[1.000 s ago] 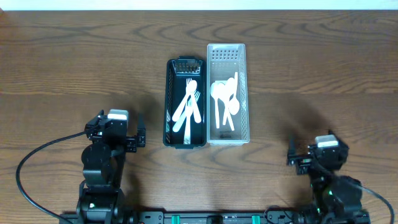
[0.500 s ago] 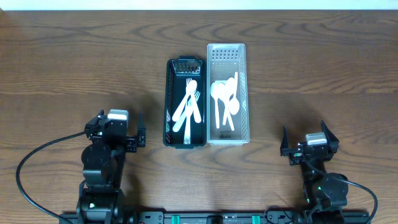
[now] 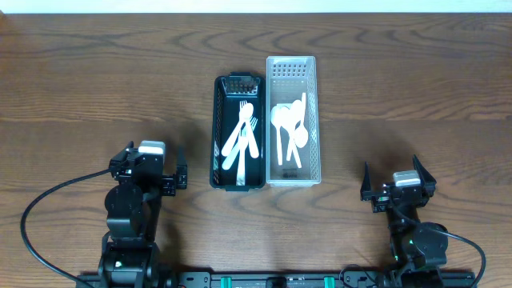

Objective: Pack container

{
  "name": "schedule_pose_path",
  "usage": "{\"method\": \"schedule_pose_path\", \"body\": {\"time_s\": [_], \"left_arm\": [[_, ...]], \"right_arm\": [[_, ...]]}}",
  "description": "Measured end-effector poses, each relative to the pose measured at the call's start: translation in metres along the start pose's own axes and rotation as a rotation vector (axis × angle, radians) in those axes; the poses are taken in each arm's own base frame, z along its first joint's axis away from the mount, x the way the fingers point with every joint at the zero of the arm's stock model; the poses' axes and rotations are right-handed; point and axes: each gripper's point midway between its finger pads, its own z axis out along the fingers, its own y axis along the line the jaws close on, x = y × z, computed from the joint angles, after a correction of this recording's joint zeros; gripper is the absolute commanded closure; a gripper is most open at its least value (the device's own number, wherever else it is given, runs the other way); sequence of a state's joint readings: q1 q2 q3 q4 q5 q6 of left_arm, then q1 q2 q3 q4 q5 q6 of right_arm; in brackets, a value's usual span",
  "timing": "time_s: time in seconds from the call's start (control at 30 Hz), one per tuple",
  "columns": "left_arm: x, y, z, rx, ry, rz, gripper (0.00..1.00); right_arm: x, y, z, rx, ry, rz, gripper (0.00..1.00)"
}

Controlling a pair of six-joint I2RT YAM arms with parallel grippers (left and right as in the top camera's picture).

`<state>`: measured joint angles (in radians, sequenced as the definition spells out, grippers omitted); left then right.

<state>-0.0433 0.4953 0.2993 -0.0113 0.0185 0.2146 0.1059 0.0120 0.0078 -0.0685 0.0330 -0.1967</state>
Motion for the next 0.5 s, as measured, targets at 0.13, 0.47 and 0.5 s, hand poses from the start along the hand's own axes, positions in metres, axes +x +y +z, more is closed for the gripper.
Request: {"method": "schedule_pose_path", "body": {"time_s": [0.13, 0.47, 0.5], "left_arm": [[0.0, 0.0, 0.0, 0.0, 0.0, 0.0, 0.02], [0.0012, 0.0011, -0.0016, -0.006, 0.004, 0.0, 0.02], [0.002, 0.0019, -0.0038, -0.012, 0.006, 0.001, 0.02]], "right_arm": [[0.0, 0.0001, 0.0, 0.0, 0.0, 0.0, 0.01], [0.0, 0.0001, 0.0, 0.0, 0.0, 0.0, 0.01], [0.0, 0.0001, 0.0, 0.0, 0.0, 0.0, 0.01]]}}
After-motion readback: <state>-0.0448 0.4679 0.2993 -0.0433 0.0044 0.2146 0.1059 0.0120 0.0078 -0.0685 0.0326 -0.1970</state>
